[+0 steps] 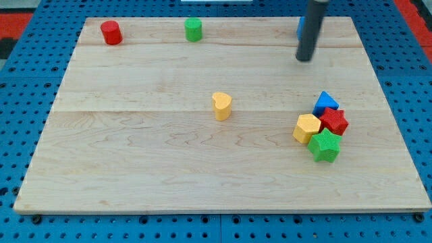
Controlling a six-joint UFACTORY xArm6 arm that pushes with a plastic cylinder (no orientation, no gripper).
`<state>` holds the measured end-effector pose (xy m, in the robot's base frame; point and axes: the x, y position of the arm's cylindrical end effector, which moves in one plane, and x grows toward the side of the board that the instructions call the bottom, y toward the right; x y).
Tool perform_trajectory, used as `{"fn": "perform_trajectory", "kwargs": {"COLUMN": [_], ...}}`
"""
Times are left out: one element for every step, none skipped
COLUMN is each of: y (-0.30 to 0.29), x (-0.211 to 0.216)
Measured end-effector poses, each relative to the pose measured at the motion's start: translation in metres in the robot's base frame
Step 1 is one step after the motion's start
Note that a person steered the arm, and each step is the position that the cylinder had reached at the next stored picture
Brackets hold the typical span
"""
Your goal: Slide the hexagon vertically below the red circle
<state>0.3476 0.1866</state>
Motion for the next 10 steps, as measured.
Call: {"fn": "perform_trajectory", "kwargs": {"y": [0.079,0.043,-0.061,-0.161,-0.215,-0.273,-0.264,-0.346,-0.403,-0.381], "x": [0.072,0.153,0.155,0.128,0.104,0.104,0.128,0.1,0.05,0.076]}}
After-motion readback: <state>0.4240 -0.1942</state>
